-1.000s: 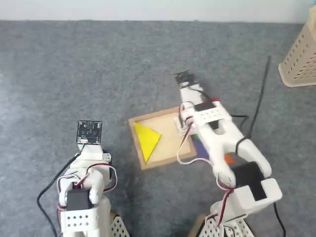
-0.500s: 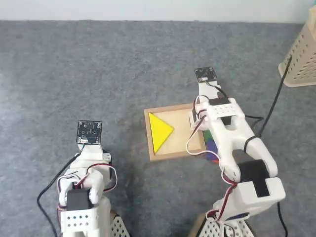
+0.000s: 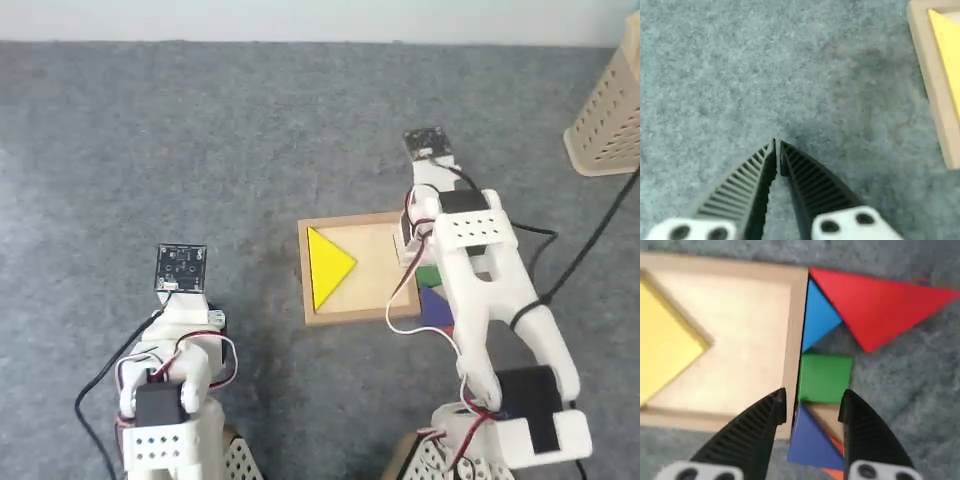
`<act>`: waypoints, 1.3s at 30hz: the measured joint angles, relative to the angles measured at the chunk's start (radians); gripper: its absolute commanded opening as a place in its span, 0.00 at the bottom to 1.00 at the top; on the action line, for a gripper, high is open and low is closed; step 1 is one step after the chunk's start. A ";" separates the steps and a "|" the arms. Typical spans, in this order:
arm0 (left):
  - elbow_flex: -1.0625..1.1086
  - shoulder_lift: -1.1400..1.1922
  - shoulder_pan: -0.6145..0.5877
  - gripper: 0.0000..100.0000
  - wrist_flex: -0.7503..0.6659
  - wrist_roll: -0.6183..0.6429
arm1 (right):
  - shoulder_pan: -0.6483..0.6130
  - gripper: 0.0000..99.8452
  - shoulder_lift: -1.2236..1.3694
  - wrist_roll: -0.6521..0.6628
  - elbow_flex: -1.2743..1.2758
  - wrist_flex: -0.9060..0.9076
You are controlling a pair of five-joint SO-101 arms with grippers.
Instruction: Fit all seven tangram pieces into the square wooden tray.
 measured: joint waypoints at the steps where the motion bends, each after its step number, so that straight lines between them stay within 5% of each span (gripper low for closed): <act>1: 0.000 0.000 0.000 0.01 0.000 0.000 | 0.000 0.18 0.000 0.014 0.011 0.015; 8: 0.000 0.000 0.000 0.01 0.000 0.000 | 0.000 0.18 -0.034 0.149 0.147 0.031; 18: 0.000 0.000 0.000 0.01 0.000 0.000 | 0.000 0.18 -0.399 0.245 0.265 0.058; 27: 0.000 0.000 0.000 0.01 0.000 0.000 | 0.000 0.18 -0.345 0.451 0.322 0.057; 33: 0.000 0.000 0.000 0.01 0.000 0.000 | 0.025 0.18 -0.227 0.377 0.255 -0.014; 39: 0.000 0.000 0.000 0.01 0.000 0.000 | 0.146 0.18 -0.002 0.015 -0.008 -0.025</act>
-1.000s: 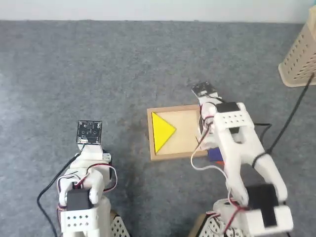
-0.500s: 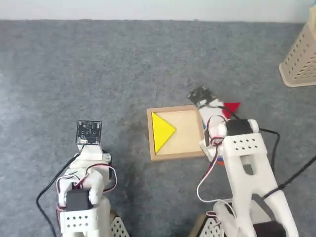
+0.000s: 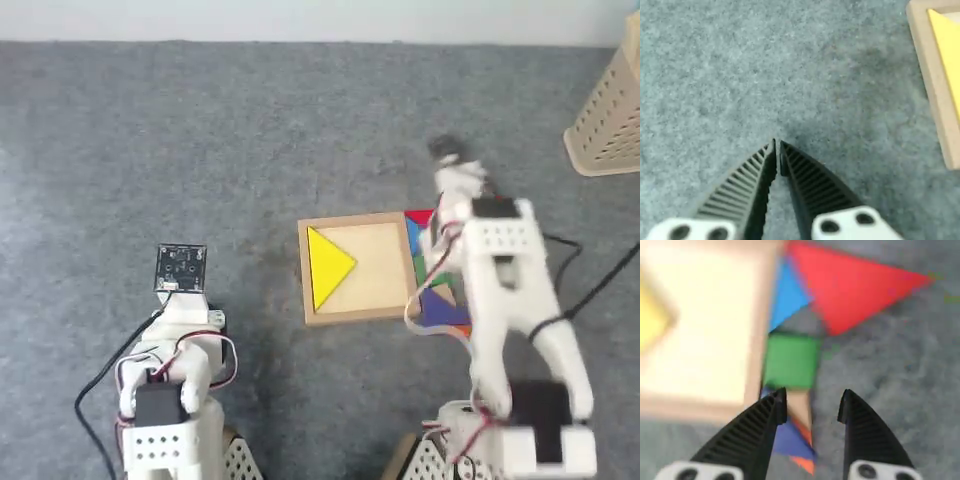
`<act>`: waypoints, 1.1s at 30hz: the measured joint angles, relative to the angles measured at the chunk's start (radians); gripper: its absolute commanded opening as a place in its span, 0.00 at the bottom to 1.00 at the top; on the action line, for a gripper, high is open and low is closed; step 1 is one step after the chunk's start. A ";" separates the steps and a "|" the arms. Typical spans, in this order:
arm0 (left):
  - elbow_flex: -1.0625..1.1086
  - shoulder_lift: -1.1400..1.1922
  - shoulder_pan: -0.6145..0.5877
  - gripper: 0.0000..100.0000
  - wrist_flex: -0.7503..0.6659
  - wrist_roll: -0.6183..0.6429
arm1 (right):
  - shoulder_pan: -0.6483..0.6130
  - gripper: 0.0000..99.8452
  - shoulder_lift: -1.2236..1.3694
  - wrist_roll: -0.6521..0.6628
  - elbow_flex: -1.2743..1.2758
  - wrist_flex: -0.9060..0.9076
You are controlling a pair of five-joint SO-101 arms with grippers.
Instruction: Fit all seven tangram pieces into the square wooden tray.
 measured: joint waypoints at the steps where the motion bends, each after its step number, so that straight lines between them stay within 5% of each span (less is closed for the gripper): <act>1: 0.000 0.000 0.000 0.01 0.000 0.000 | 0.008 0.18 0.049 -0.078 -0.046 0.000; 9: 0.000 0.000 0.000 0.01 0.000 0.000 | 0.008 0.31 0.408 -0.664 -0.353 0.000; 12: 0.000 0.000 0.000 0.01 0.000 0.000 | 0.003 0.37 0.511 -0.704 -0.453 0.008; 22: 0.000 0.000 0.000 0.01 0.000 0.000 | -0.063 0.34 0.707 -0.755 -0.687 0.095; 33: 0.000 0.000 0.000 0.01 0.000 0.000 | 0.026 0.34 0.756 -0.801 -0.773 0.095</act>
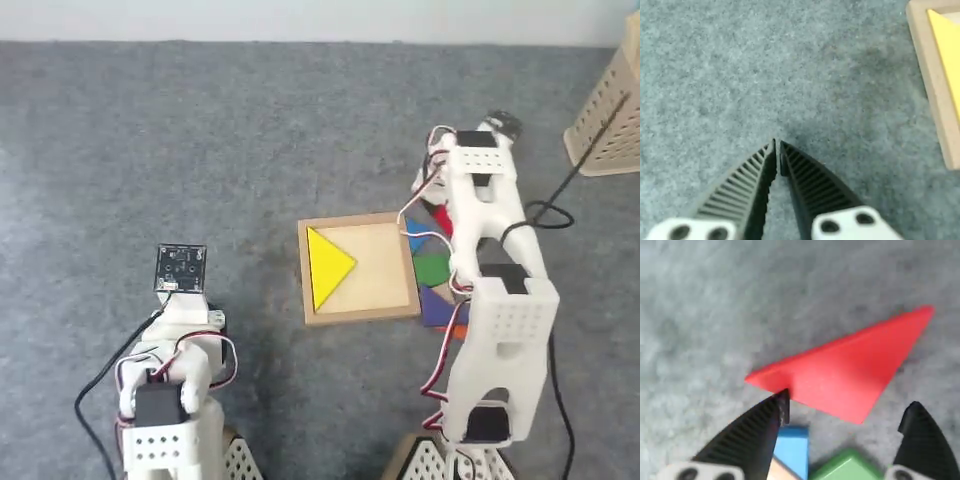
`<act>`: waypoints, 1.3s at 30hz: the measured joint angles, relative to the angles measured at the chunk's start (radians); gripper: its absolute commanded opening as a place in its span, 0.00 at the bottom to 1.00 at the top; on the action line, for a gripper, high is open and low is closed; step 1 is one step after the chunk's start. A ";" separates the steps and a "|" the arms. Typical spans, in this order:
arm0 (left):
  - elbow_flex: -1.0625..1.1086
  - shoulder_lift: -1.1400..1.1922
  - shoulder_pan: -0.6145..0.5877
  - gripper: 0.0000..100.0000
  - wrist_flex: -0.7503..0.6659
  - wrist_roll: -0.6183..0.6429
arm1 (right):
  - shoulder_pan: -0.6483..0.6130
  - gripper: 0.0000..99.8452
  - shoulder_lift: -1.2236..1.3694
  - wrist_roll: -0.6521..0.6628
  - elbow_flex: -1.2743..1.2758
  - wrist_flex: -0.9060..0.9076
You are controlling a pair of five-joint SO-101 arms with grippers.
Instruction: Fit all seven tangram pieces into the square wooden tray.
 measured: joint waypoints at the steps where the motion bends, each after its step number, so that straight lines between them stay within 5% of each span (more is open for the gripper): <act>1: 0.000 0.000 0.000 0.01 0.000 0.000 | 0.012 0.34 0.000 -0.017 0.000 -0.002; 6: 0.000 0.000 0.000 0.01 0.000 0.000 | 0.054 0.34 0.000 -0.021 -0.005 0.029; 11: 0.000 0.000 0.000 0.01 0.000 0.000 | 0.051 0.34 0.003 0.157 -0.046 0.167; 20: 0.000 0.000 0.000 0.01 0.000 0.000 | -0.028 0.34 -0.101 0.905 -0.084 0.351; 28: 0.000 0.000 0.000 0.01 0.000 0.000 | 0.055 0.34 -0.091 1.599 -0.084 0.358; 39: 0.000 0.000 0.000 0.01 0.000 0.000 | 0.126 0.38 0.058 1.778 -0.084 0.278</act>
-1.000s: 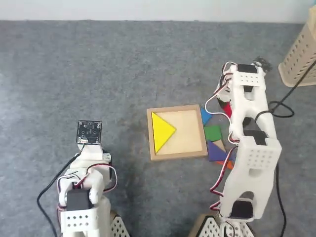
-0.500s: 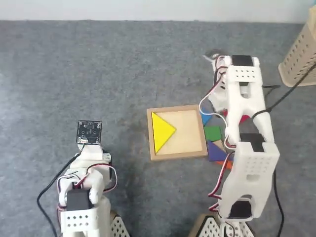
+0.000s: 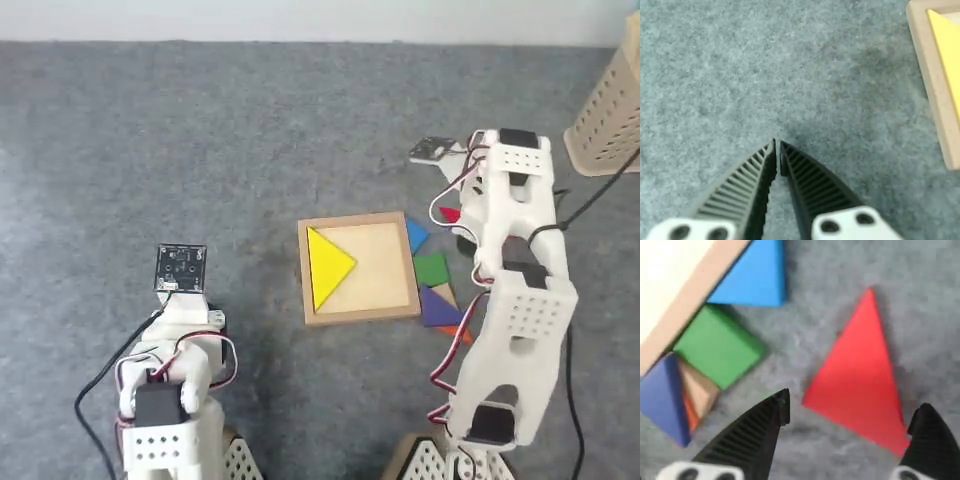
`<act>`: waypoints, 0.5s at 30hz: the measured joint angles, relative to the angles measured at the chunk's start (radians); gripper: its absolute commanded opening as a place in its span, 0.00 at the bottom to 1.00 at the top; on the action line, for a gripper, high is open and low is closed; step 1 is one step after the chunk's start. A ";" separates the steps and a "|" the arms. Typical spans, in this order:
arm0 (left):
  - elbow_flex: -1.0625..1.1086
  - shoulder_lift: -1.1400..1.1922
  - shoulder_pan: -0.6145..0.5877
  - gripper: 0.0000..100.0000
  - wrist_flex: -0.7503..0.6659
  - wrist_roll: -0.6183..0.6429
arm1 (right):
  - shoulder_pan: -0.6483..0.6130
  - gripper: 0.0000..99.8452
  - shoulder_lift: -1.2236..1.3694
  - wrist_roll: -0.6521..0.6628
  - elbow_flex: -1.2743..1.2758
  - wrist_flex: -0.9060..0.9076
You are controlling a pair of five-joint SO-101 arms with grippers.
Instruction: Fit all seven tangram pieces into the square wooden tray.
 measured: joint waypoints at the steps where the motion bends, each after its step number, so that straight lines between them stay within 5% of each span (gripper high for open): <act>1: 0.000 0.000 0.000 0.01 0.000 0.000 | 0.005 0.38 0.008 0.002 0.000 -0.017; 11: 0.000 0.000 0.000 0.01 0.000 0.000 | 0.009 0.38 0.048 0.015 -0.002 -0.055; 15: 0.000 0.000 0.000 0.01 0.000 0.000 | 0.023 0.28 0.052 0.025 -0.005 -0.055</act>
